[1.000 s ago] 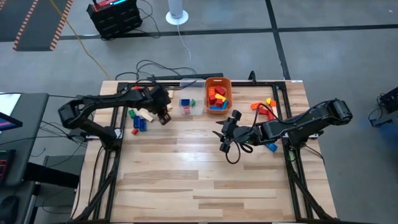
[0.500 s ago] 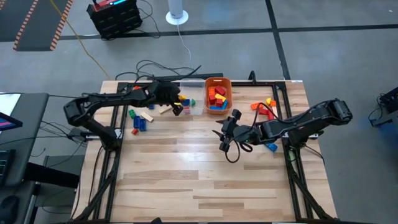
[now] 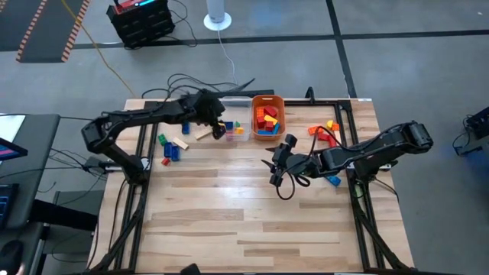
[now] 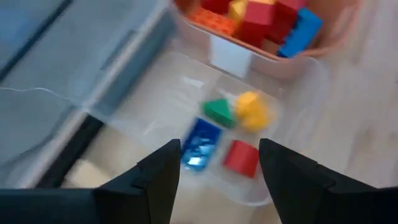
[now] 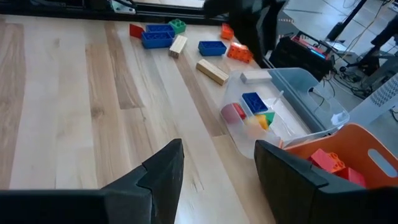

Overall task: Sort blocks by size
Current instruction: Put the wood rectangle block into the clear bin

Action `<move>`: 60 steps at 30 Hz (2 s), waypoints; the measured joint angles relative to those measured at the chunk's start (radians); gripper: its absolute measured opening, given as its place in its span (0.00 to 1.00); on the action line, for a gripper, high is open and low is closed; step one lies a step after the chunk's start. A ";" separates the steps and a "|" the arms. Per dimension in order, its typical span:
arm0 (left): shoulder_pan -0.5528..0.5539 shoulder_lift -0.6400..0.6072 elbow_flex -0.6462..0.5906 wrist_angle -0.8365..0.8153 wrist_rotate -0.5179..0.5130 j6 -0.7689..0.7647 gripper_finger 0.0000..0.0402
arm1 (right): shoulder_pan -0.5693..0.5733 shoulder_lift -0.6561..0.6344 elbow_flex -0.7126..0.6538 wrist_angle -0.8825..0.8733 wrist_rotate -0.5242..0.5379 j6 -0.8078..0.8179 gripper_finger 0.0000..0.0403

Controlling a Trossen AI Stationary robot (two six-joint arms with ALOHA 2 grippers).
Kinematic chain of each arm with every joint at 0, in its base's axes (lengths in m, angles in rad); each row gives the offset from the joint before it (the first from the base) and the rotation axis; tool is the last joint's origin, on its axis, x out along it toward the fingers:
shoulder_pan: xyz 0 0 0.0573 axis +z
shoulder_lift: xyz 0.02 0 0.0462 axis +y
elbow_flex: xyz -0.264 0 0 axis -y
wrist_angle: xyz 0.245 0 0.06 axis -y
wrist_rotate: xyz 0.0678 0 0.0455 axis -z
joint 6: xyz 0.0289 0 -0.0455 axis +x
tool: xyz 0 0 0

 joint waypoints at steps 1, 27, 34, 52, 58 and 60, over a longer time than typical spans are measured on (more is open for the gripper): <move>0.012 -0.010 0.002 -0.024 -0.010 0.012 0.53 | 0.000 0.000 0.000 -0.009 0.000 0.008 0.56; 0.126 -0.097 -0.433 0.312 -0.016 -0.042 0.54 | 0.013 0.000 0.000 0.010 0.000 -0.002 0.56; 0.126 0.039 -0.434 0.402 0.036 -0.033 0.54 | 0.028 0.000 0.000 0.010 -0.001 -0.013 0.56; 0.123 0.103 -0.429 0.369 0.034 -0.052 0.26 | 0.028 0.000 0.000 -0.006 -0.004 -0.005 0.56; 0.119 0.102 -0.429 0.327 0.065 -0.053 0.24 | 0.028 0.000 0.000 -0.009 -0.004 -0.005 0.56; 0.119 0.086 -0.431 0.307 0.091 -0.063 0.24 | 0.027 0.000 0.000 -0.009 -0.004 -0.005 0.56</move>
